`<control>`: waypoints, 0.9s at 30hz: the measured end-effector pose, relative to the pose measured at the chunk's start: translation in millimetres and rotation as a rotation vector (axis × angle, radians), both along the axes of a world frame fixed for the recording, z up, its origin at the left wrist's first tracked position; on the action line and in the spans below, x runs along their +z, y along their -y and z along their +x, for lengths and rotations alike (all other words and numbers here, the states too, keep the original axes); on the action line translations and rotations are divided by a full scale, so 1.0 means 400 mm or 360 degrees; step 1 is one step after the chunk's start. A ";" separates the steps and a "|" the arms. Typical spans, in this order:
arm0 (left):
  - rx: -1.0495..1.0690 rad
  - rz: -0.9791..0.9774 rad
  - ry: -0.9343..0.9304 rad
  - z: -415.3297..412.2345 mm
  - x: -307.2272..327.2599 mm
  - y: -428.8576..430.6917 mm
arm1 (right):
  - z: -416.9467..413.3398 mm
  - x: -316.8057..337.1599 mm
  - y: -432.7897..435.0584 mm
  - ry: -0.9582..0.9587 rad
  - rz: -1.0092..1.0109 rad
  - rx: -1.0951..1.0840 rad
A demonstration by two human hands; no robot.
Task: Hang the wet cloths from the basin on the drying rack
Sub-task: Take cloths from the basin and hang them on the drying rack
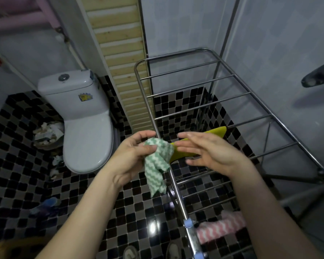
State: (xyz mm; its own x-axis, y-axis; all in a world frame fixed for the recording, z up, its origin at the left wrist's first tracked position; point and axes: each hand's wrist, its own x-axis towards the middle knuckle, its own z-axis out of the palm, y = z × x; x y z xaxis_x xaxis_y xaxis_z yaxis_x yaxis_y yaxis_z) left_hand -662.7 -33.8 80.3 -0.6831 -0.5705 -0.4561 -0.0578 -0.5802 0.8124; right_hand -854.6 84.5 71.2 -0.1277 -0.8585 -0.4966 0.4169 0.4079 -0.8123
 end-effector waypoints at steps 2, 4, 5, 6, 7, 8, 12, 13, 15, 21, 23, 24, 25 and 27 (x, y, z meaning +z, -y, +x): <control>-0.0007 0.0057 -0.0090 0.004 0.006 -0.020 | 0.052 0.010 0.007 0.0141 -0.0079 0.0041; 0.0002 0.0057 -0.0154 0.006 0.008 -0.038 | 0.088 0.021 0.010 0.0157 -0.0120 -0.0019; 0.0027 0.0034 -0.0161 0.005 0.006 -0.044 | 0.099 0.027 0.010 0.0119 -0.0122 -0.0079; 0.0065 -0.0015 -0.0152 0.005 0.007 -0.052 | 0.108 0.034 0.005 0.0066 -0.0127 -0.0150; 0.0106 -0.0087 -0.0132 0.006 0.009 -0.058 | 0.114 0.042 0.000 0.0020 -0.0138 -0.0218; 0.0131 -0.0170 -0.0114 0.008 0.011 -0.063 | 0.118 0.052 -0.007 -0.0006 -0.0159 -0.0270; 0.0051 -0.0632 0.0090 0.023 0.019 -0.077 | 0.124 0.093 -0.036 -0.0042 -0.0245 -0.0421; 0.0071 -0.0829 0.0199 0.025 0.018 -0.081 | 0.124 0.103 -0.044 -0.0017 -0.0269 -0.0481; 0.0240 -0.1293 0.0410 0.029 0.020 -0.088 | 0.125 0.120 -0.055 0.0090 -0.0322 -0.0603; -0.0076 -0.1971 0.0050 0.011 0.089 -0.185 | 0.126 0.165 -0.086 0.0395 -0.0398 -0.0812; -0.0134 -0.2387 0.0193 -0.010 0.087 -0.196 | 0.129 0.175 -0.094 0.0483 -0.0417 -0.0879; -0.0098 -0.2544 0.0278 -0.019 0.087 -0.198 | 0.131 0.180 -0.099 0.0532 -0.0412 -0.0910; -0.0054 -0.2647 0.0344 -0.027 0.086 -0.197 | 0.132 0.181 -0.103 0.0555 -0.0394 -0.0927; -0.0033 -0.2748 0.0418 -0.040 0.089 -0.194 | 0.133 0.178 -0.113 0.0526 -0.0355 -0.0907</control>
